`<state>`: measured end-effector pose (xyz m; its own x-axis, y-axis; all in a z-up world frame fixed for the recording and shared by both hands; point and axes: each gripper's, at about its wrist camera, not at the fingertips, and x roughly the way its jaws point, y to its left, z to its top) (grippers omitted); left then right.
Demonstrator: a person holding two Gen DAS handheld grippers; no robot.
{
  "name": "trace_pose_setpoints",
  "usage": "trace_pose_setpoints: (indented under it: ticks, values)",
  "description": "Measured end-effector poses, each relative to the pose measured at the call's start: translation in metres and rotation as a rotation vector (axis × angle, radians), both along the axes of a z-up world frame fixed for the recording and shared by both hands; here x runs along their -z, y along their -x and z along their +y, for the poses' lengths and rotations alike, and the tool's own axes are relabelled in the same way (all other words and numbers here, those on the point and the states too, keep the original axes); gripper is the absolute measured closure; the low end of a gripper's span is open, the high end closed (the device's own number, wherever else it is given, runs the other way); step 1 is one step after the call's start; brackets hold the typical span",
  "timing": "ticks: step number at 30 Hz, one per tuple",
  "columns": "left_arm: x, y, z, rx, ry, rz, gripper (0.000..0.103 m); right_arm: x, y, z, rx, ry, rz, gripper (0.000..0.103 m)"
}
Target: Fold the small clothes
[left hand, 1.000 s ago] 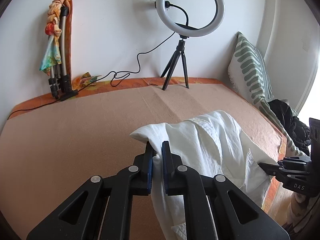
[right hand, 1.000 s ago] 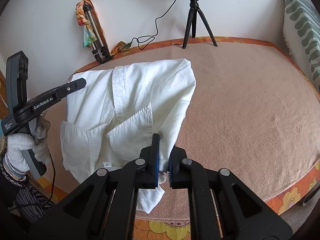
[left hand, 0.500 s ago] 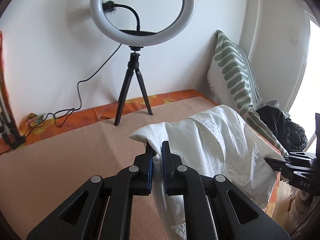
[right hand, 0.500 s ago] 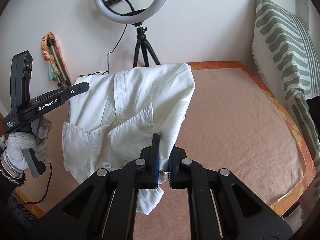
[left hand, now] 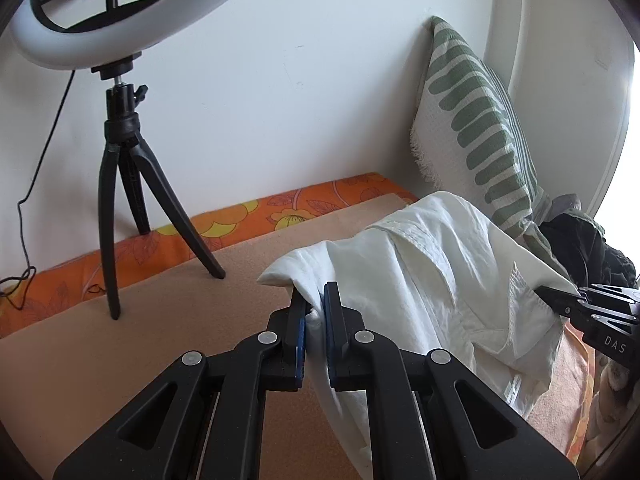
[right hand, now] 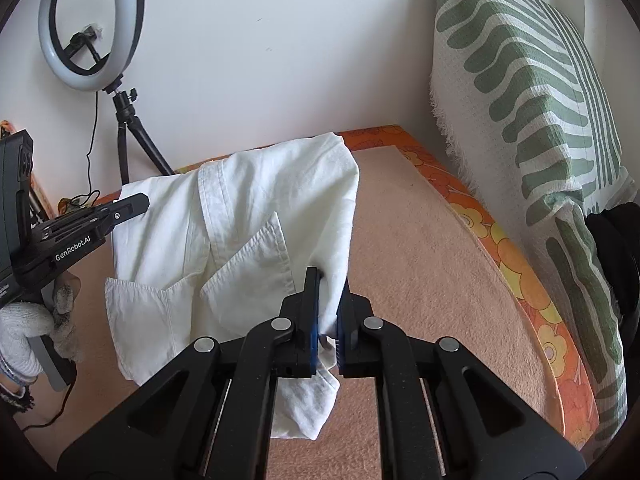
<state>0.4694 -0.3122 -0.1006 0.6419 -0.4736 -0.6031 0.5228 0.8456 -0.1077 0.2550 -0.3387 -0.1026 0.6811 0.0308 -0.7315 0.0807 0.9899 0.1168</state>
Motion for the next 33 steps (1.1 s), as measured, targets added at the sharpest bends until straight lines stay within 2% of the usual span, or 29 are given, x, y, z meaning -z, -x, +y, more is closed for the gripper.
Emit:
trace_pose_setpoints:
  ticks: [2,3,5,6,7,9,11,14,18,20,24,27,29,33]
  values:
    - [0.008,-0.008,-0.009,-0.002,-0.038,0.005,0.095,0.011,-0.011,-0.009,0.031,-0.003,0.039,0.096]
    - [0.01,-0.011,-0.014,-0.013,-0.06,0.002,0.091,0.015,-0.015,-0.014,0.07,0.019,0.055,0.093]
    - [0.01,-0.013,-0.016,-0.02,-0.084,0.003,0.088,0.018,-0.017,-0.023,0.138,0.049,0.063,0.071]
    - [0.009,-0.013,-0.014,-0.02,-0.076,0.015,0.077,0.017,-0.015,-0.028,0.153,0.038,0.056,0.065]
    - [0.008,-0.013,-0.011,-0.013,-0.056,0.03,0.06,0.014,-0.012,-0.03,0.161,0.028,0.044,0.057]
    - [0.004,-0.008,-0.005,0.0,-0.031,0.036,0.044,0.008,-0.007,-0.029,0.16,0.039,0.022,0.053]
    - [0.001,-0.003,-0.004,0.008,-0.045,0.025,0.043,0.002,-0.003,-0.023,0.151,0.064,0.014,0.044]
    - [-0.003,0.003,0.0,0.018,-0.039,0.044,0.037,-0.007,0.005,-0.012,0.14,0.089,0.0,0.044]
    - [-0.015,0.018,0.009,0.02,-0.032,0.036,0.036,-0.019,0.016,0.007,0.122,0.123,-0.009,0.043]
    - [-0.022,0.028,0.017,0.026,-0.025,0.041,0.036,-0.027,0.024,0.017,0.122,0.135,-0.016,0.031]
    - [-0.041,0.059,0.04,0.031,-0.029,0.0,0.036,-0.047,0.047,0.044,0.109,0.172,-0.053,0.029]
    - [-0.054,0.082,0.06,0.021,-0.025,-0.019,0.031,-0.062,0.067,0.063,0.114,0.16,-0.074,0.028]
    - [-0.063,0.099,0.077,0.006,-0.01,-0.026,0.031,-0.07,0.082,0.075,0.118,0.155,-0.09,0.018]
    - [-0.08,0.136,0.109,-0.01,-0.008,-0.075,0.023,-0.082,0.113,0.102,0.135,0.17,-0.13,0.012]
